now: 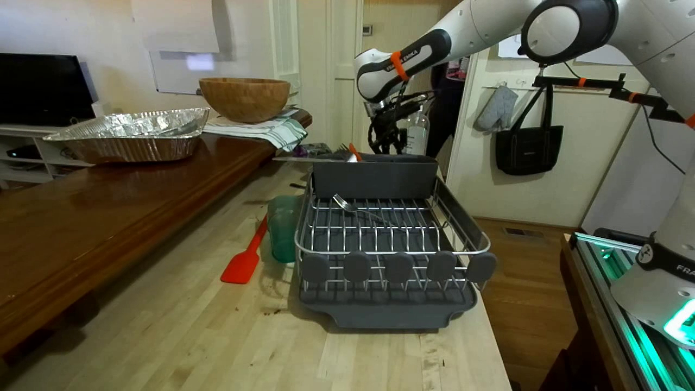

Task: Move one butter knife to the plate rack

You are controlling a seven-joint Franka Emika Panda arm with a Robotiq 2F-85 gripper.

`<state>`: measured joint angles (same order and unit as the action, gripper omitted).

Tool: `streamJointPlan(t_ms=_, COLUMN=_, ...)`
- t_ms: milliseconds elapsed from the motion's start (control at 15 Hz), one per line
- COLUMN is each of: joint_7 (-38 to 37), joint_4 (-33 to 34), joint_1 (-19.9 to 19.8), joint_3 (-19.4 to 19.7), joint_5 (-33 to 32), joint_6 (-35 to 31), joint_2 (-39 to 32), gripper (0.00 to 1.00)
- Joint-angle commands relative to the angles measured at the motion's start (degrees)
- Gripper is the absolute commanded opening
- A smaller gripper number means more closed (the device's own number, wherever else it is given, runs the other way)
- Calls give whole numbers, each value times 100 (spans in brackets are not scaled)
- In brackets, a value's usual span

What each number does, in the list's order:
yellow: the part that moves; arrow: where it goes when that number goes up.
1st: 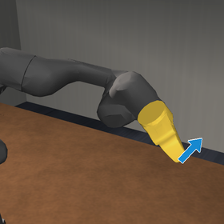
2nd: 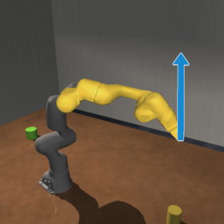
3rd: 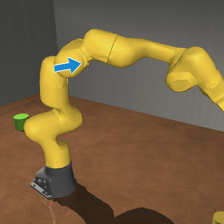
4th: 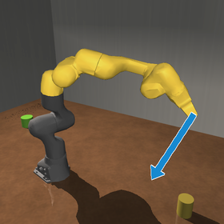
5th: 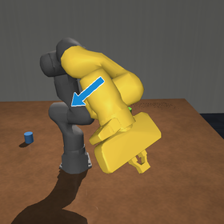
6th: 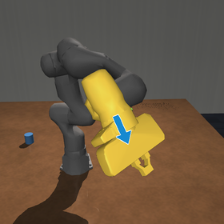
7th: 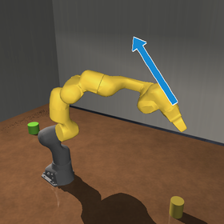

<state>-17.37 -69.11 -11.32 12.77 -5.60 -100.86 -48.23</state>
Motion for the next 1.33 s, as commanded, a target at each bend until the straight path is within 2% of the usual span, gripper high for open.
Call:
streamJointPlan(t_ms=0, joint_7=-271, joint_4=540, joint_1=128, joint_3=111, joint_5=-184, joint_6=492, joint_2=-395, gripper=17)
streamJointPlan(t_ms=133, joint_7=-341, joint_4=675, joint_1=134, joint_3=134, joint_5=-231, joint_6=640, joint_2=-490, gripper=3)
streamJointPlan(t_ms=200, joint_7=-370, joint_4=738, joint_1=125, joint_3=149, joint_5=-250, joint_6=723, joint_2=-524, gripper=1)
streamJointPlan(t_ms=400, joint_7=-385, joint_4=718, joint_1=140, joint_3=195, joint_5=-327, joint_6=778, joint_2=-470, gripper=2)
streamJointPlan(t_ms=600, joint_7=-374, joint_4=337, joint_1=246, joint_3=257, joint_5=-461, joint_6=487, joint_2=-149, gripper=2)
streamJointPlan(t_ms=800, joint_7=-242, joint_4=-260, joint_1=349, joint_3=269, joint_5=-635, joint_6=-166, joint_2=404, gripper=2)
streamJointPlan(t_ms=1067, joint_7=186, joint_4=-1286, joint_1=328, joint_3=294, joint_5=-948, joint_6=-1812, joint_2=1220, gripper=2)
streamJointPlan(t_ms=1267, joint_7=785, joint_4=-1987, joint_1=149, joint_3=110, joint_5=-871, joint_6=-2919, joint_2=1690, gripper=2)
